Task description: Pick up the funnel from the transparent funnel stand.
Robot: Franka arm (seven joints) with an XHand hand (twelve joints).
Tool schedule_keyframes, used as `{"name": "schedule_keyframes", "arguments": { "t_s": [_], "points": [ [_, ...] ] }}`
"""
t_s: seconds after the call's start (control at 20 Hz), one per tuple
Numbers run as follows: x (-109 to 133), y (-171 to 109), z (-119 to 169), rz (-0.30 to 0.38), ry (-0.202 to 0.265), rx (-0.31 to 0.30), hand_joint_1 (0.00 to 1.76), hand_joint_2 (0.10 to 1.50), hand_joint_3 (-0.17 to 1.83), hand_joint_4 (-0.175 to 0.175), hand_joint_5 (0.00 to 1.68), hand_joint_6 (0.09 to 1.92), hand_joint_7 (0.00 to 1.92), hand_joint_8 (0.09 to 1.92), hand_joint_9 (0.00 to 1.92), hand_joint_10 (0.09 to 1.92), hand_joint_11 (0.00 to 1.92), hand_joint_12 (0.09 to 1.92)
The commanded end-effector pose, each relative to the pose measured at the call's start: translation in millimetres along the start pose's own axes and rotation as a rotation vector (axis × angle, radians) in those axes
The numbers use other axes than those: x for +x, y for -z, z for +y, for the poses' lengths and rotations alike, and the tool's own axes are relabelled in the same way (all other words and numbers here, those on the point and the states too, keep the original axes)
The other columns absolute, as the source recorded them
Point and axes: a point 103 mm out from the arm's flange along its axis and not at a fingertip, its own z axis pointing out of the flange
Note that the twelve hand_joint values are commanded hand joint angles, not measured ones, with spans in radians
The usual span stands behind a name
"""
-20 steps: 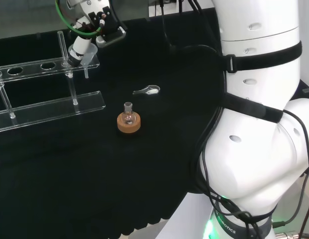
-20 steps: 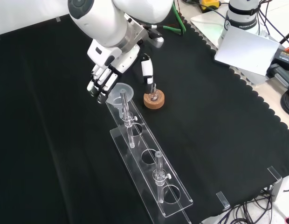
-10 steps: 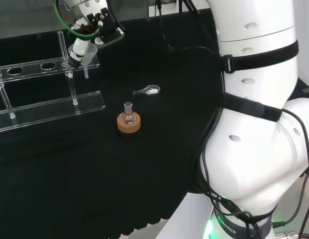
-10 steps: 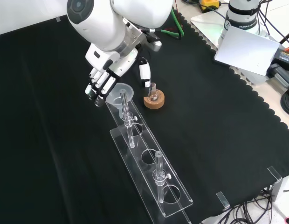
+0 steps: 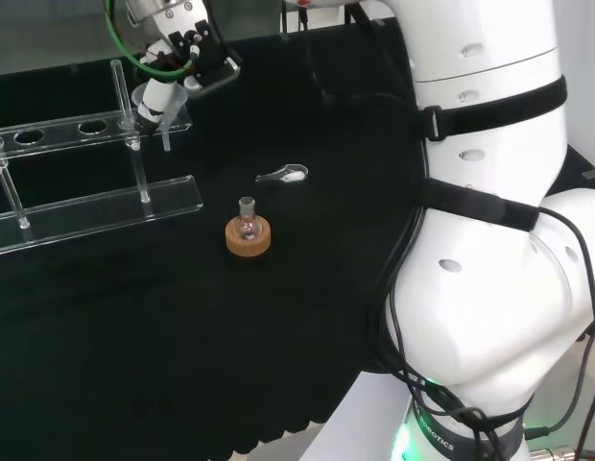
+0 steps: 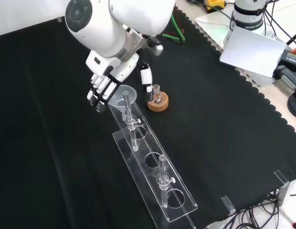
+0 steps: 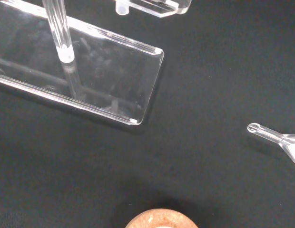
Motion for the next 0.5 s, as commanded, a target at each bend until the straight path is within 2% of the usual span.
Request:
{"name": "schedule_keyframes", "arguments": {
  "t_s": [0.05, 0.2, 0.35, 0.5],
  "points": [
    [-8.5, -3.2, 1.1, 0.003, 0.003, 0.005, 0.55, 0.76, 0.02, 0.075, 0.00, 0.09, 0.00, 0.09, 0.10, 0.09, 0.09, 1.58],
    [-5.4, -3.3, 4.4, -0.001, 0.000, 0.013, 0.55, 0.77, 0.02, 0.075, 0.00, 0.09, 0.00, 0.09, 0.10, 0.09, 0.09, 1.59],
    [-6.5, -3.6, 6.9, -0.010, -0.004, 0.021, 0.56, 0.77, 0.02, 0.075, 0.00, 0.09, 0.00, 0.09, 0.02, 0.34, 0.09, 1.60],
    [-7.4, -4.5, 7.8, -0.021, -0.006, 0.013, 0.56, 0.78, 0.02, 0.074, 0.00, 0.09, 0.00, 0.09, 0.00, 0.49, 0.09, 1.60]
  ]
}}
